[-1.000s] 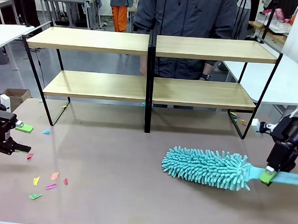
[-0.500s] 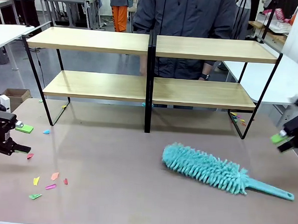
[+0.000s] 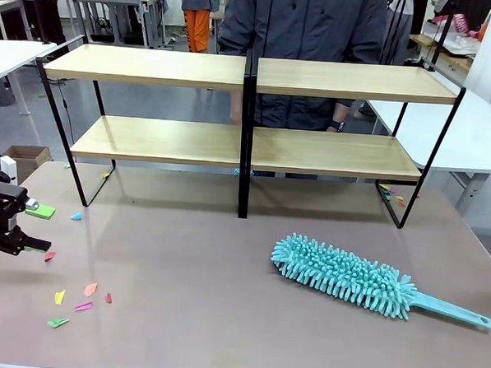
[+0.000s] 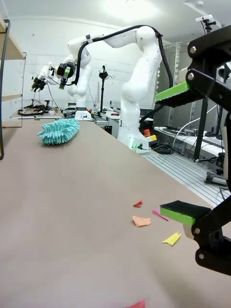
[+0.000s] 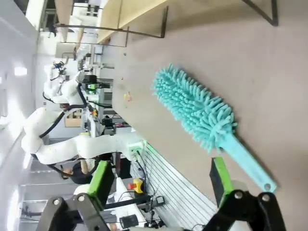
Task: Clean the shelves.
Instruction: Place the Duster on the table.
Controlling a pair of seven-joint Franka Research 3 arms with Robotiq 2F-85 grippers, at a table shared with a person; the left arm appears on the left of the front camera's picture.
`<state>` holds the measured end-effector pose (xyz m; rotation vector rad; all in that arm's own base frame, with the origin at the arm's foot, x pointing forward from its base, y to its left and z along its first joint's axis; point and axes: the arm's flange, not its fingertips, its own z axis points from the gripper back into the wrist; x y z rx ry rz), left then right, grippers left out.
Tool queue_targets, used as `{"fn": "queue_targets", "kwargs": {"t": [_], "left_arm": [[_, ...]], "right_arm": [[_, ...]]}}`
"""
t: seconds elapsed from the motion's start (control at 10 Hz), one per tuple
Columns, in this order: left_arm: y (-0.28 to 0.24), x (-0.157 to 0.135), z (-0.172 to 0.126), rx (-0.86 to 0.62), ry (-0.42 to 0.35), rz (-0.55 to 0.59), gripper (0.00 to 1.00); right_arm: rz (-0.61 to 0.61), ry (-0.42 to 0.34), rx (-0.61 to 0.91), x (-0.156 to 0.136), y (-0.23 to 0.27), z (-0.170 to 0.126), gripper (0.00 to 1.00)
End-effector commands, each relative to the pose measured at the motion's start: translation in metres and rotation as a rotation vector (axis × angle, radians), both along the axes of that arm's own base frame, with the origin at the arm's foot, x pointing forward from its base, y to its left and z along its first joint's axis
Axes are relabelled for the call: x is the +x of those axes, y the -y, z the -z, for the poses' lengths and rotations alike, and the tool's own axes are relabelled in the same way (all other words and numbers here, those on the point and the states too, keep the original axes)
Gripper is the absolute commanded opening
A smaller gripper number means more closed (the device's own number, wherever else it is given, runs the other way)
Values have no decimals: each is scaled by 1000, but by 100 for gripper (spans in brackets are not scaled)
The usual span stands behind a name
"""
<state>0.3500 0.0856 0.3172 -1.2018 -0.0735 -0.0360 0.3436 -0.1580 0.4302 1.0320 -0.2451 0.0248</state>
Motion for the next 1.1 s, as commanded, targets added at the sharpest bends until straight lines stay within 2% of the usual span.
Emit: {"fn": "queue_targets", "kwargs": {"t": [0.0,1.0], "left_arm": [[2,0,1,-27,29,-7,100],[2,0,1,-27,29,-7,100]], "right_arm": [[-9,12,-95,14,-14,5,100],[-9,12,-95,14,-14,5,100]]}}
